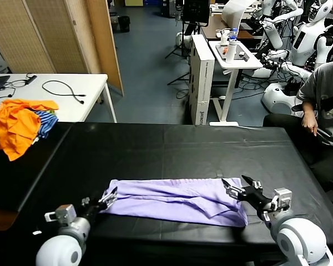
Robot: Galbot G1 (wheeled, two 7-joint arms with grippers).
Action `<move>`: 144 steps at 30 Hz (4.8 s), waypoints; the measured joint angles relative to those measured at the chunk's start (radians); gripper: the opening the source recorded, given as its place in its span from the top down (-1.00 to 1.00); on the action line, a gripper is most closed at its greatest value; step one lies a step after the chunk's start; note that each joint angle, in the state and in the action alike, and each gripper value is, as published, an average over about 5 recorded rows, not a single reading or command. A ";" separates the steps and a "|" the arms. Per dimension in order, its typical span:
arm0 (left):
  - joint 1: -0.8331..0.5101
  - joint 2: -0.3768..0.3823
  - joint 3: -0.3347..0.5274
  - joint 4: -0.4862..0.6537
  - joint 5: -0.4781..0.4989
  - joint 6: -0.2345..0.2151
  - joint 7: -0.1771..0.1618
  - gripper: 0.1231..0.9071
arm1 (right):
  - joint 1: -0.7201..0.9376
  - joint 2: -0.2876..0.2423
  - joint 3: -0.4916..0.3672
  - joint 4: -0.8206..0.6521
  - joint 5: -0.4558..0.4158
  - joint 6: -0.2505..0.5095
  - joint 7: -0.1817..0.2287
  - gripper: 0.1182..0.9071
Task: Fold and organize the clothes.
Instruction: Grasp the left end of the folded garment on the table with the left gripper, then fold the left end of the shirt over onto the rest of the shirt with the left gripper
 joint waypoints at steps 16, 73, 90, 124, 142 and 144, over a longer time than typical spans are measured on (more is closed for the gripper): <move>0.004 -0.045 0.008 0.022 -0.002 -0.006 -0.001 0.46 | 0.024 0.008 -0.030 -0.004 -0.008 -0.001 0.001 -1.00; -0.031 0.026 0.349 -0.162 -0.123 -0.066 -0.111 0.82 | -0.240 0.138 0.143 0.045 -0.139 0.077 -0.025 -1.00; -0.033 -0.036 0.403 -0.102 0.064 -0.109 -0.059 0.63 | -0.229 0.125 0.090 0.080 -0.145 0.079 -0.037 -1.00; 0.027 0.030 0.118 -0.153 0.194 -0.185 -0.043 -1.00 | 0.156 0.071 -0.435 -0.064 -0.041 0.061 -0.002 -0.78; 0.041 0.005 0.113 -0.126 0.210 -0.185 -0.050 -1.00 | 0.095 0.063 -0.441 -0.033 -0.074 -0.013 0.049 0.90; 0.042 0.003 0.113 -0.126 0.211 -0.185 -0.050 -1.00 | 0.091 0.065 -0.434 -0.028 -0.062 -0.021 0.053 0.91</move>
